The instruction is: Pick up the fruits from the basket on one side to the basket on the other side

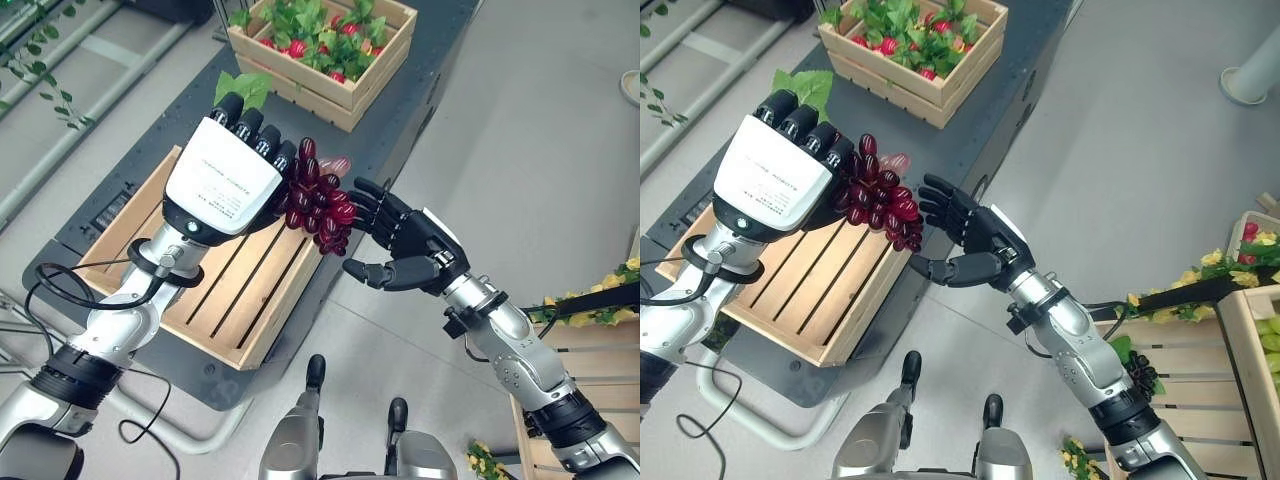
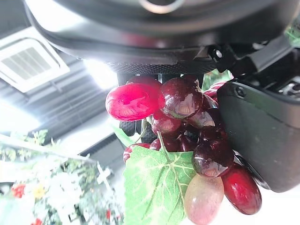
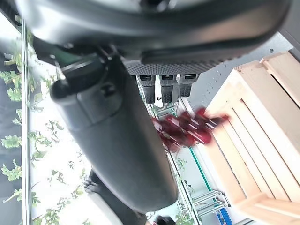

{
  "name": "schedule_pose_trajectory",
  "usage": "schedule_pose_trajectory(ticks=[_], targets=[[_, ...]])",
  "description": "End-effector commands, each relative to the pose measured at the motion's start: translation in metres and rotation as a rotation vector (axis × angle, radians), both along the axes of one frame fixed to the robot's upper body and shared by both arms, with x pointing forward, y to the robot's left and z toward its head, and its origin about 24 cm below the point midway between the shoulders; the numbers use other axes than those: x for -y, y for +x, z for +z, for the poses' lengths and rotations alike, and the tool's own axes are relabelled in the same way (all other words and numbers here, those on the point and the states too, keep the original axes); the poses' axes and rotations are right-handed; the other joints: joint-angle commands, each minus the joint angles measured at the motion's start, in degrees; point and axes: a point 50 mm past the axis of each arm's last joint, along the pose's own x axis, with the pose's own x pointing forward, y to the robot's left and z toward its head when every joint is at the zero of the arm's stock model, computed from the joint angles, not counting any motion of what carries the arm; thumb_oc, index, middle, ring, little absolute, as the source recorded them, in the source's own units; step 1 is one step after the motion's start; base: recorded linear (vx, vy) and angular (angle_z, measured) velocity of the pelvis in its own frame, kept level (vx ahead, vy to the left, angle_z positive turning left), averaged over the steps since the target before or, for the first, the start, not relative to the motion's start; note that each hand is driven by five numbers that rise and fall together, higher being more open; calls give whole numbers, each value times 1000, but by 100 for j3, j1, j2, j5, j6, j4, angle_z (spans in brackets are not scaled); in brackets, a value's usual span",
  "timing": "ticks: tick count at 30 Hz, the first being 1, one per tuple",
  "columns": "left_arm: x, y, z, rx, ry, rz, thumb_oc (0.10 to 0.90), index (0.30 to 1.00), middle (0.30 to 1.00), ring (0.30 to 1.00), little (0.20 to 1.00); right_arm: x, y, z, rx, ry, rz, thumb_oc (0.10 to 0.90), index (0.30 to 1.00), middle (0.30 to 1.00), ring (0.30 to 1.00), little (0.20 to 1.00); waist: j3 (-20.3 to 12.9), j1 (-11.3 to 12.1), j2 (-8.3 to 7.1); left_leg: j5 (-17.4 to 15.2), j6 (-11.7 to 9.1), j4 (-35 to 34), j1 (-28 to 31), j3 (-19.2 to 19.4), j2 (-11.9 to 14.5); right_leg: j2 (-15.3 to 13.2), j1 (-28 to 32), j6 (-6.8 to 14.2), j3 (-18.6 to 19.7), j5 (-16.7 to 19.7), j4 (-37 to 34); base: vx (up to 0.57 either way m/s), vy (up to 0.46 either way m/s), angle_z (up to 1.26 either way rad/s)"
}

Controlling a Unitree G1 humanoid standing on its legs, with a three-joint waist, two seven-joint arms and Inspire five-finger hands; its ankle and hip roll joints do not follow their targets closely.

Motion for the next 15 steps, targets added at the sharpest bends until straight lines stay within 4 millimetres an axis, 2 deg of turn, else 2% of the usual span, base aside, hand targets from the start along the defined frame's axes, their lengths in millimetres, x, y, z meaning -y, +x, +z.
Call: schedule_pose_trajectory(ticks=[1,11,15], targets=[[19,3,3,40,-108,-72,400,300,300,300,300,-14,-11,-2,33,19,56,800,900,900,900,900,-1511,-58,16,-1061,-34,4,744,156,4,34,-602,-252,272,714,-87,43,-16,-3],[32,-2,-1,3,-104,-124,400,300,300,300,300,-21,-15,-7,-10,47,94,800,900,900,900,900,-1653,-80,2,-1133,-26,4,848,221,48,55,-539,-234,366,674,-87,6,-3,-1],[35,-3,-5,-28,-99,-134,400,300,300,300,300,-21,-15,-2,1,86,84,800,900,900,900,900,-1698,-88,2,-1161,-25,4,881,245,67,60,-526,-226,410,663,-87,18,-10,-9]])
